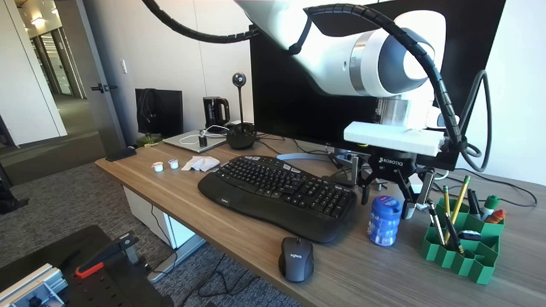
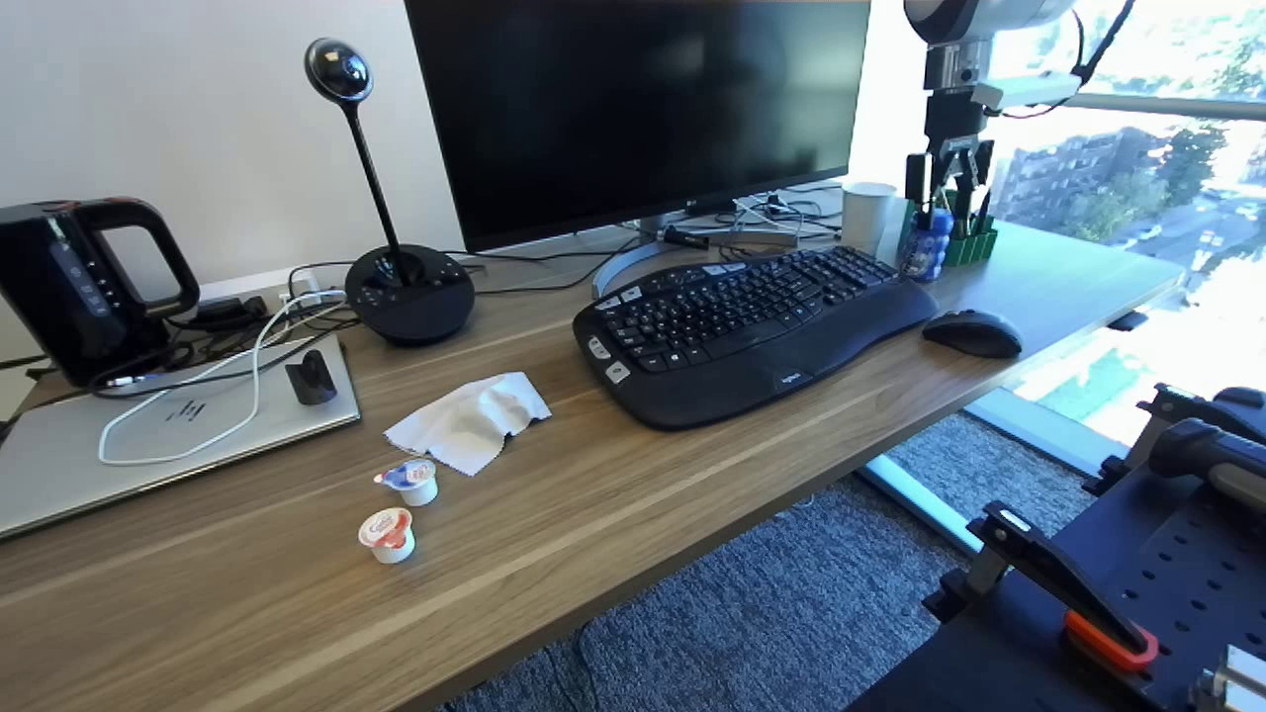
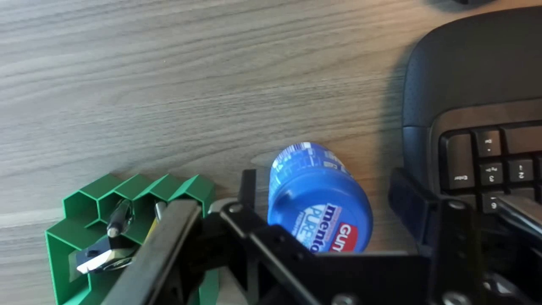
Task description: Move the blue bottle to the left
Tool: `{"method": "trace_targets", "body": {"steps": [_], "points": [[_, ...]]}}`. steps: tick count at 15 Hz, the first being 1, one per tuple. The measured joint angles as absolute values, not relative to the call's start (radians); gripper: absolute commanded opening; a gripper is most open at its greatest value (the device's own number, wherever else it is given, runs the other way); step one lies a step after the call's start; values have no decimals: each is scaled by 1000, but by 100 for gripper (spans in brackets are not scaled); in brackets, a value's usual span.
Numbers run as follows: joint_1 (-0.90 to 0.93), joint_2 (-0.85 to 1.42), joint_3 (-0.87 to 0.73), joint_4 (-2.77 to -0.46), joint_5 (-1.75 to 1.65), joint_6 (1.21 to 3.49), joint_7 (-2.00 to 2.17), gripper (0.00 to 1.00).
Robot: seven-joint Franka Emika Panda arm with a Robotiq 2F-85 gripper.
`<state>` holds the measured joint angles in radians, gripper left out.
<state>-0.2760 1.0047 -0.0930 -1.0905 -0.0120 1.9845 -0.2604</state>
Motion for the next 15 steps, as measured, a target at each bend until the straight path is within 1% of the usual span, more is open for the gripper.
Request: {"method": "trace_targets", "body": {"steps": [11,12,13,15], "points": [[-268,1058,-93,-1008,-12,1975,-237,100],[-267,1064,-93,-1001,-12,1974,-236,88],[-266,1068,-93,-994,-12,1972,-234,72],[-266,1077,-93,-979,-12,1961,-233,58]]}}
